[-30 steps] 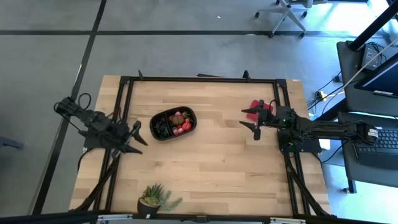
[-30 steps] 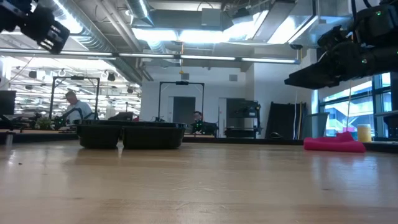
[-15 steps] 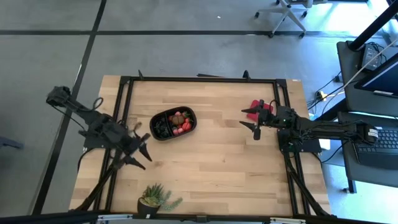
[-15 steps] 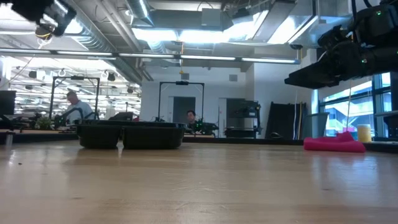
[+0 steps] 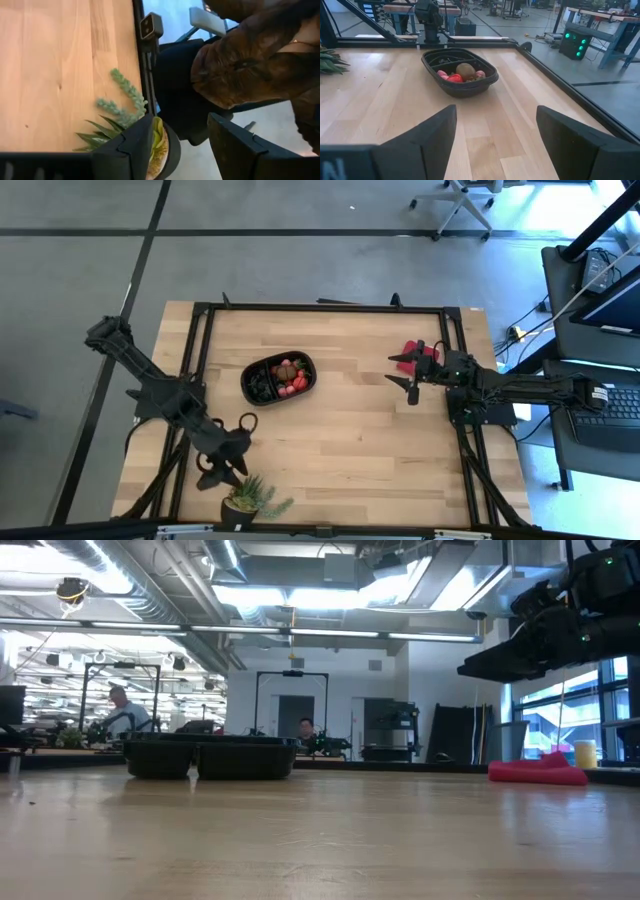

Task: Pick and placing Produce into tupperware
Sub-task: Adjust the black plotted plants

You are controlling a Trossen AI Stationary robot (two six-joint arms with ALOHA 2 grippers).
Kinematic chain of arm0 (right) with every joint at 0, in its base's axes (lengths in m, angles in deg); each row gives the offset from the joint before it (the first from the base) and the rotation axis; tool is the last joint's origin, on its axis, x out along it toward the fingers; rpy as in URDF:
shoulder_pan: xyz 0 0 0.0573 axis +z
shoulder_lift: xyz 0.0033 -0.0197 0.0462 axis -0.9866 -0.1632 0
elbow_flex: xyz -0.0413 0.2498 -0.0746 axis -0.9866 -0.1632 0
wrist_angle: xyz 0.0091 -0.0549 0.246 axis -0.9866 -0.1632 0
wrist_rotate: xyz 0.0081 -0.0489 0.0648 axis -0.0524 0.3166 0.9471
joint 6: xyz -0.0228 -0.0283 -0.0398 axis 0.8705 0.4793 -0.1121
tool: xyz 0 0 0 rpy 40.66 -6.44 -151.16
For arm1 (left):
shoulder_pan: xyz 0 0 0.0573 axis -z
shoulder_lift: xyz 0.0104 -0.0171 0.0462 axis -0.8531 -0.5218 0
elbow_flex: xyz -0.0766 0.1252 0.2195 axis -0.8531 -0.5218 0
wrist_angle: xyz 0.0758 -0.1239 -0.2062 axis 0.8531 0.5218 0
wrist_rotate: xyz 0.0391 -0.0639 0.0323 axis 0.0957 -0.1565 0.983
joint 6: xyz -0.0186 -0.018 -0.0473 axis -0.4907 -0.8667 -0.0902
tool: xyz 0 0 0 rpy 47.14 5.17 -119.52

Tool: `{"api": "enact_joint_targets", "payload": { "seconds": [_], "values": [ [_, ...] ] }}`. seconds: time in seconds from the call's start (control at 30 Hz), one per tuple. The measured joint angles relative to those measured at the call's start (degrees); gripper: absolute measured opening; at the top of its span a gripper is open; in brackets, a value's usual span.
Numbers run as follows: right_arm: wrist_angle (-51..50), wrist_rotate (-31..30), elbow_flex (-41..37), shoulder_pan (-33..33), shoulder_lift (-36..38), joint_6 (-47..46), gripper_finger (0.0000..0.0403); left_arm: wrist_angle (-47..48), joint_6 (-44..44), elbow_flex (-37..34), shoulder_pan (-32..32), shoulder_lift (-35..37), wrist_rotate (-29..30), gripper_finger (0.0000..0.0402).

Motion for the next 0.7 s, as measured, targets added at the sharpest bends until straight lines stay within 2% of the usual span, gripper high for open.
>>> {"api": "enact_joint_targets", "payload": {
  "seconds": [0.23,0.33,0.53,0.63,0.7],
  "values": [
    [0.1,0.0,0.0,0.0,0.0,0.0,0.0275,-2.1,-0.5,0.1,-1.5,-2.3,0.4,0.0179],
    [0.1,0.0,0.0,0.0,0.0,0.3,0.0275,-2.1,-4.3,0.1,-2.7,-2.5,0.3,0.0179],
    [-0.1,0.0,0.0,0.0,0.0,1.4,0.0275,-2.9,-12.1,0.1,-0.1,-7.1,-7.6,0.0179],
    [-0.1,0.0,0.0,0.0,0.0,1.4,0.0275,-9.1,-16.9,0.1,2.2,-9.4,-8.4,0.0179],
    [-0.1,0.0,0.0,0.0,0.0,1.4,0.0275,-13.7,-18.2,1.3,3.7,-11.0,-6.7,0.0179]
  ]
}}
